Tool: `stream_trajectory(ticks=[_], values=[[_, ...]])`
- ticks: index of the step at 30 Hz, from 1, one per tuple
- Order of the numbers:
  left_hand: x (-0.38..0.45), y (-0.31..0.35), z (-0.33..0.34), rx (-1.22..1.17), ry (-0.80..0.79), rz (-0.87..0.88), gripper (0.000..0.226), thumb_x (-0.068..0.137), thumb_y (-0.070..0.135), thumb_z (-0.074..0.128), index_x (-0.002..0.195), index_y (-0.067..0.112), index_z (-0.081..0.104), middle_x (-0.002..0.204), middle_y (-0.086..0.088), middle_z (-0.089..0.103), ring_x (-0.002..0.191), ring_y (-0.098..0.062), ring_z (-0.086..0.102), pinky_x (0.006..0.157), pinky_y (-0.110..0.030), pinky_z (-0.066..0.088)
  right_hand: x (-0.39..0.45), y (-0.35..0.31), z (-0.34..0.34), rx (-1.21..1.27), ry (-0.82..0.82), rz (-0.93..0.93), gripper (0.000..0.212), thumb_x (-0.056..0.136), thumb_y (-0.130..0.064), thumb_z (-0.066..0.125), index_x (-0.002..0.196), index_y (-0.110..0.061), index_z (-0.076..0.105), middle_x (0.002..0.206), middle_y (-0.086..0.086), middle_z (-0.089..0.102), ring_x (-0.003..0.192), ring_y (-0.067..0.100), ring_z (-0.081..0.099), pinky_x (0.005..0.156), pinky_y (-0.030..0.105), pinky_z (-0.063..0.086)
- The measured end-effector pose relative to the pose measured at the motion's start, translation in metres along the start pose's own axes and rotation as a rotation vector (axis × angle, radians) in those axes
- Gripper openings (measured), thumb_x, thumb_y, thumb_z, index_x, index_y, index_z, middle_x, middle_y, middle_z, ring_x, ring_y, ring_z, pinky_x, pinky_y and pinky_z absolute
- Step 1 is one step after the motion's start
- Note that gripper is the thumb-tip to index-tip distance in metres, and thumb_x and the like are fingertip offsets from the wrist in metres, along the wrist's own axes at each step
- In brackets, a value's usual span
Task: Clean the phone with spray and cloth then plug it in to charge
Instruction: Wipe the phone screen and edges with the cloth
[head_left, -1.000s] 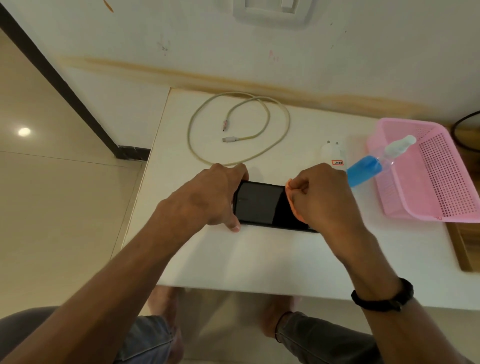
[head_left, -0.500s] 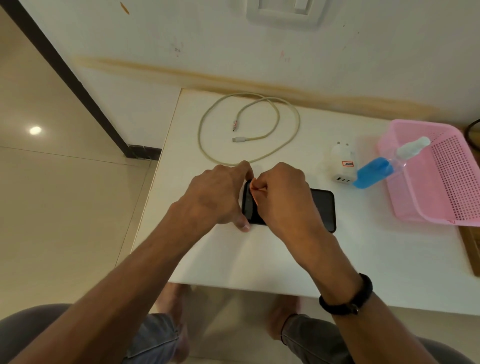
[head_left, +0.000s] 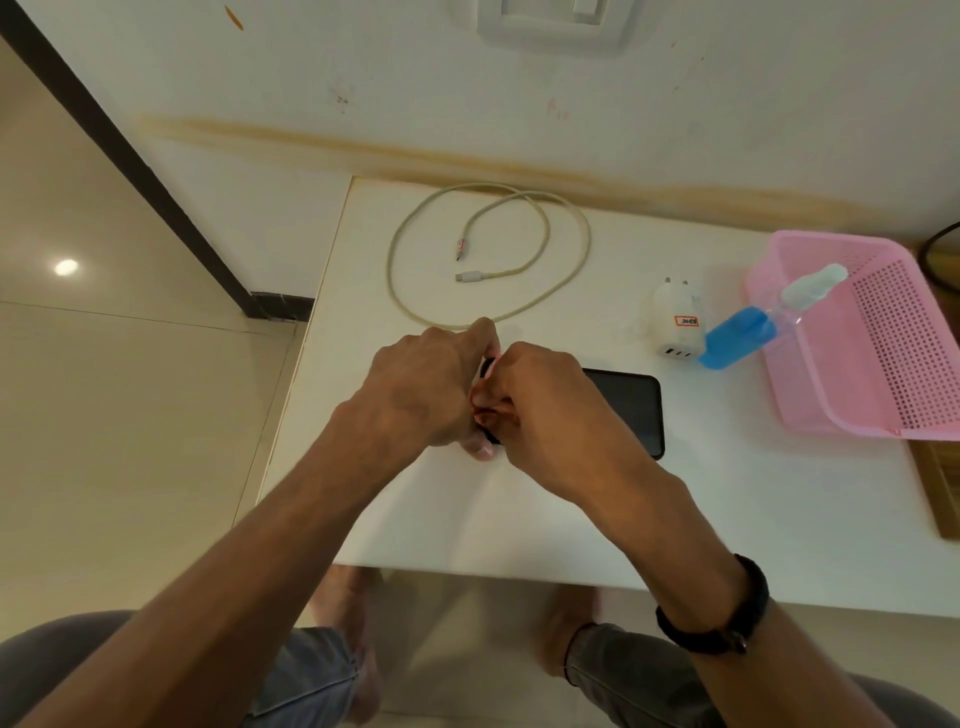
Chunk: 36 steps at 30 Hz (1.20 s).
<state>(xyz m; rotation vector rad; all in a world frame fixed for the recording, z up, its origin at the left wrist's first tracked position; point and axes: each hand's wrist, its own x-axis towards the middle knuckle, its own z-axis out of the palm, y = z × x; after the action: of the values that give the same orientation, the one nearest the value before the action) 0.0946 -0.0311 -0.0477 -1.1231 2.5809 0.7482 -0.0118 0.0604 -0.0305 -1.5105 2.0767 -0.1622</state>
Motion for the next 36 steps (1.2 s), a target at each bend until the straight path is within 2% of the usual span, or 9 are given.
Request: stream_trajectory(ticks=[4,9,14,17,21,25,28,33,36], values=[[-0.002,0.001,0.000,0.003,0.006,-0.008,0.086,0.058,0.049,0.095,0.127,0.031,0.046,0.096,0.010,0.066,0.093,-0.023,0.067,0.070,-0.033,0.041,-0.005,0.005,0.000,-0.001,-0.053,0.002,0.019,0.093,-0.018,0.072,0.111,-0.022,0.074,0.103,-0.003,0.070,0.088,0.016,0.068,0.087,0.032,0.058],[-0.003,0.004,-0.002,0.023,-0.008,-0.015,0.085,0.060,0.050,0.095,0.126,0.032,0.045,0.093,0.011,0.062,0.090,-0.022,0.065,0.070,-0.033,0.041,-0.012,0.018,-0.008,-0.089,-0.104,-0.072,0.026,0.091,-0.010,0.071,0.103,-0.030,0.080,0.102,-0.007,0.068,0.087,0.016,0.068,0.083,0.032,0.059],[-0.002,0.005,-0.004,0.022,-0.028,-0.024,0.087,0.061,0.048,0.096,0.128,0.032,0.043,0.092,0.012,0.058,0.088,-0.022,0.063,0.069,-0.034,0.040,-0.014,0.023,-0.020,-0.190,-0.172,-0.043,0.037,0.091,-0.008,0.071,0.118,-0.032,0.077,0.119,-0.005,0.068,0.098,0.021,0.068,0.093,0.034,0.057],[-0.001,0.004,-0.004,0.026,-0.035,-0.026,0.089,0.061,0.047,0.095,0.130,0.032,0.041,0.093,0.010,0.059,0.087,-0.022,0.063,0.068,-0.033,0.041,-0.012,0.024,-0.030,-0.193,-0.276,0.048,0.035,0.094,-0.015,0.069,0.127,-0.028,0.072,0.127,-0.001,0.067,0.109,0.023,0.067,0.101,0.034,0.053],[0.000,0.003,-0.003,0.024,-0.050,-0.018,0.090,0.062,0.048,0.095,0.132,0.032,0.040,0.098,0.008,0.062,0.089,-0.021,0.063,0.069,-0.034,0.042,-0.022,0.036,-0.037,-0.115,-0.160,-0.015,0.015,0.094,-0.017,0.068,0.104,-0.016,0.079,0.102,0.001,0.075,0.097,0.020,0.071,0.090,0.033,0.055],[0.000,0.003,-0.003,0.022,-0.054,-0.014,0.092,0.063,0.049,0.095,0.133,0.032,0.039,0.099,0.009,0.061,0.089,-0.021,0.061,0.069,-0.035,0.041,-0.023,0.048,-0.041,-0.161,-0.201,0.059,0.024,0.090,-0.013,0.075,0.109,-0.026,0.081,0.114,-0.005,0.072,0.099,0.019,0.069,0.093,0.031,0.056],[0.000,0.002,-0.003,0.018,-0.052,-0.013,0.091,0.062,0.049,0.095,0.132,0.032,0.040,0.097,0.010,0.059,0.087,-0.021,0.062,0.068,-0.034,0.041,-0.025,0.058,-0.043,-0.142,-0.170,0.070,0.026,0.087,-0.011,0.078,0.106,-0.029,0.082,0.112,-0.007,0.073,0.095,0.016,0.069,0.090,0.029,0.057],[0.002,0.002,-0.002,0.019,-0.046,-0.028,0.090,0.060,0.049,0.095,0.130,0.033,0.041,0.094,0.011,0.059,0.082,-0.019,0.061,0.066,-0.033,0.039,-0.029,0.073,-0.052,-0.108,-0.146,0.146,0.015,0.086,-0.013,0.077,0.095,-0.022,0.084,0.099,-0.006,0.076,0.088,0.014,0.068,0.087,0.026,0.057],[0.002,0.002,-0.002,0.023,-0.047,-0.034,0.090,0.060,0.049,0.096,0.129,0.034,0.041,0.091,0.013,0.057,0.082,-0.019,0.061,0.064,-0.032,0.038,-0.030,0.080,-0.055,-0.082,-0.137,0.225,0.014,0.085,-0.011,0.077,0.097,-0.015,0.081,0.099,0.001,0.074,0.088,0.014,0.066,0.082,0.022,0.055]])
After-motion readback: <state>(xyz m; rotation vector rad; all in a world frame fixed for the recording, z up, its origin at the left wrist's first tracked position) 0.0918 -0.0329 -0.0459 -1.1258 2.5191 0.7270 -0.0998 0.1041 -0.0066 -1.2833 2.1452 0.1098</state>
